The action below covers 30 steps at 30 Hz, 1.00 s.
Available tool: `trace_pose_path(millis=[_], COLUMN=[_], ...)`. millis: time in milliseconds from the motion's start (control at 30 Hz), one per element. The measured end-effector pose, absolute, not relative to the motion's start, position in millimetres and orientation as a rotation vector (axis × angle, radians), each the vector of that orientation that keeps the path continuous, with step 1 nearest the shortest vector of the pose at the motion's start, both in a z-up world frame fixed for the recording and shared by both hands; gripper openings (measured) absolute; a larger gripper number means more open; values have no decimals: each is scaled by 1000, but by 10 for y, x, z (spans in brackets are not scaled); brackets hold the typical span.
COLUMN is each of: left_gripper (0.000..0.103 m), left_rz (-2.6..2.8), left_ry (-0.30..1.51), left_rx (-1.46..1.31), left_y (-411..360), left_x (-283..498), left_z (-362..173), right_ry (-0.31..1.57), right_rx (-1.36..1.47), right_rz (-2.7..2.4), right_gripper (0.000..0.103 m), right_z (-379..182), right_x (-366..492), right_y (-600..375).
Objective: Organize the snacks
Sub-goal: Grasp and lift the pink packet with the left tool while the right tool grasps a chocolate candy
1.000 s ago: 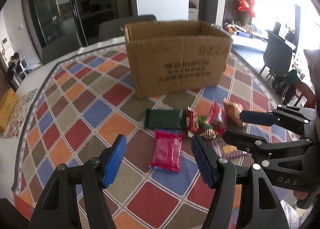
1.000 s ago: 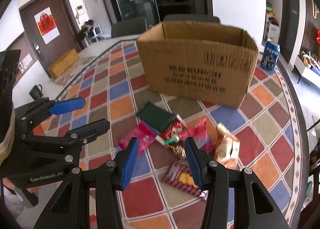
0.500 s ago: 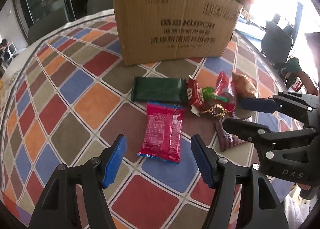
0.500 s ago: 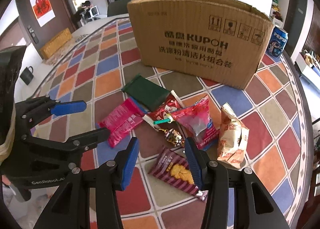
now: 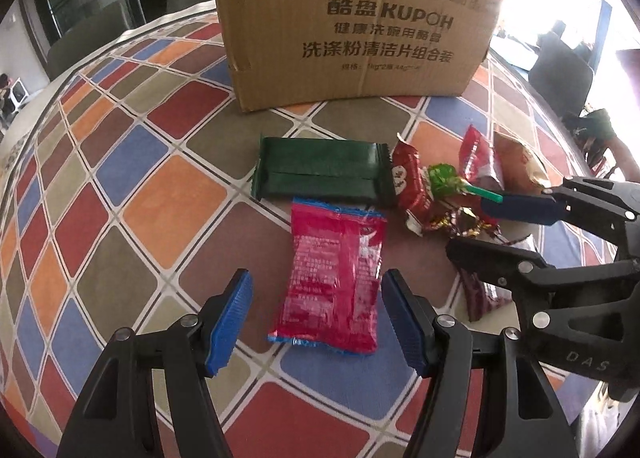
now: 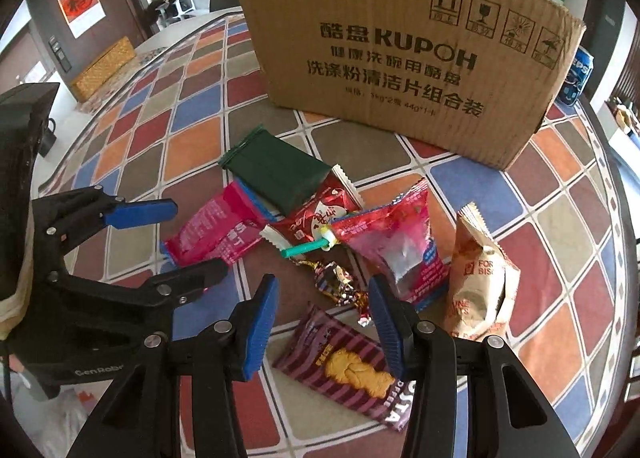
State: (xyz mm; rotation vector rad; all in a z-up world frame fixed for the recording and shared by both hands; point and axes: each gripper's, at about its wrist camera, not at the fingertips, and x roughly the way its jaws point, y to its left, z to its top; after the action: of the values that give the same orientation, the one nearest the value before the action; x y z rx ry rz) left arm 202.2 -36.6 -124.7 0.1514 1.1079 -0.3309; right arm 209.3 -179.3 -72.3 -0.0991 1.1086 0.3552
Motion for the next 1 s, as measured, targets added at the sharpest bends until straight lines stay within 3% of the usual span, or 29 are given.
trace_pose_path(millis=[400, 467, 600, 1000], left_gripper=[62, 49, 44, 42], left_rz=[-316, -321, -328, -333], left_ry=[1106, 1103, 1107, 1084], left_rx=[165, 160, 144, 91], left_y=[-414, -419, -408, -378], left_x=[2103, 2099, 2086, 1865], left_z=[-1321, -1310, -1292, -1108], right_ry=[1143, 1147, 1140, 1100], right_rx=[-81, -80, -89, -37], right_rz=[354, 355, 357, 380], right_gripper=[37, 37, 29, 26], right_z=[-873, -889, -894, -729], right_x=[2208, 2211, 2193, 2037], right_y=[-1784, -1790, -1780, -1804])
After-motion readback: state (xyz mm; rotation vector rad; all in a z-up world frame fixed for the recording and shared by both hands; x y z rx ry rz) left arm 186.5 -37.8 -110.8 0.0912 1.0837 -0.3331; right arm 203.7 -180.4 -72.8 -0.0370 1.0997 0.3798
